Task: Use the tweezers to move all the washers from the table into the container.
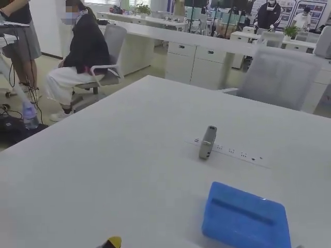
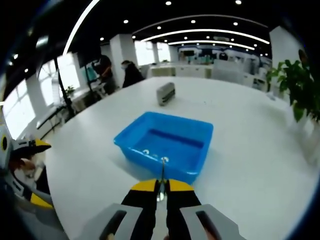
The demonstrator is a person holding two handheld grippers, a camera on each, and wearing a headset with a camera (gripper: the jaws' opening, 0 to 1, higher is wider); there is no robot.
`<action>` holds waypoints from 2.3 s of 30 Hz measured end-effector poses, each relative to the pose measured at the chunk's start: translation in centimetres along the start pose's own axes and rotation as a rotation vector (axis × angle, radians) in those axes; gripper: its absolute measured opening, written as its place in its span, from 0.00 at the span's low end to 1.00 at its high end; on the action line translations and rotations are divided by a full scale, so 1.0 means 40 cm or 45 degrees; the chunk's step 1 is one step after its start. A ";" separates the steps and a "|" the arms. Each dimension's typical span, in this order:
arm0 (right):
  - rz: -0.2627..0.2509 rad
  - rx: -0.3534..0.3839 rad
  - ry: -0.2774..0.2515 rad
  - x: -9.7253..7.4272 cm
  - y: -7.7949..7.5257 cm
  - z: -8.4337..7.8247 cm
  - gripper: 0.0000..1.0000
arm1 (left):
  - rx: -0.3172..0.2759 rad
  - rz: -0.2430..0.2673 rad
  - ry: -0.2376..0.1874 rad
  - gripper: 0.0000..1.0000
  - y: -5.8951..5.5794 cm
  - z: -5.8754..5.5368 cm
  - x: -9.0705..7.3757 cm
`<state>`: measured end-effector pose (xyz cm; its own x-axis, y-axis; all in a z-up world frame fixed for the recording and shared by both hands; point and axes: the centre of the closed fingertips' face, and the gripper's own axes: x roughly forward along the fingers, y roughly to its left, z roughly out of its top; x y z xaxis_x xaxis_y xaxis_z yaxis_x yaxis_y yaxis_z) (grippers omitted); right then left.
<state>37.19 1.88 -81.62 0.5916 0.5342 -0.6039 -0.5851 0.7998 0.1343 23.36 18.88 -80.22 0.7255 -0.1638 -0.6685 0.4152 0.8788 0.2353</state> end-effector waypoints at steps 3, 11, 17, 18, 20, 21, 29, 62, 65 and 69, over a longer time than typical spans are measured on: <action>0.019 0.017 -0.019 -0.018 0.006 0.030 0.02 | -0.004 0.001 -0.003 0.93 0.001 0.001 -0.001; 0.078 0.047 -0.037 -0.038 0.031 0.084 0.02 | -0.001 0.001 -0.007 0.93 0.001 0.003 -0.001; 0.077 0.045 -0.094 -0.046 0.017 0.135 0.02 | 0.002 0.002 -0.006 0.93 0.000 0.003 -0.001; 0.075 0.044 -0.098 -0.046 0.015 0.141 0.02 | 0.001 0.002 -0.006 0.93 0.000 0.003 -0.001; 0.062 0.037 -0.114 -0.042 0.003 0.157 0.02 | 0.001 0.004 -0.007 0.93 0.001 0.003 -0.001; 0.057 0.035 -0.122 -0.038 -0.004 0.166 0.02 | -0.001 0.004 -0.007 0.93 0.001 0.003 -0.001; 0.017 0.003 -0.101 0.011 -0.029 0.177 0.02 | -0.002 0.005 -0.003 0.93 0.002 0.001 0.000; -0.006 -0.114 0.076 0.117 -0.055 0.089 0.03 | -0.008 0.016 0.007 0.92 0.007 -0.004 -0.001; -0.029 -0.130 0.053 0.102 -0.060 0.102 0.03 | -0.011 0.019 0.001 0.92 0.009 -0.002 -0.003; -0.039 -0.139 -0.006 0.070 -0.051 0.130 0.03 | -0.004 0.019 -0.007 0.92 0.007 0.002 -0.003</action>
<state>42.92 3.16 -79.49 0.6126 0.5115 -0.6025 -0.6237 0.7811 0.0291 23.42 19.14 -80.01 0.7345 -0.1529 -0.6611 0.4025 0.8826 0.2431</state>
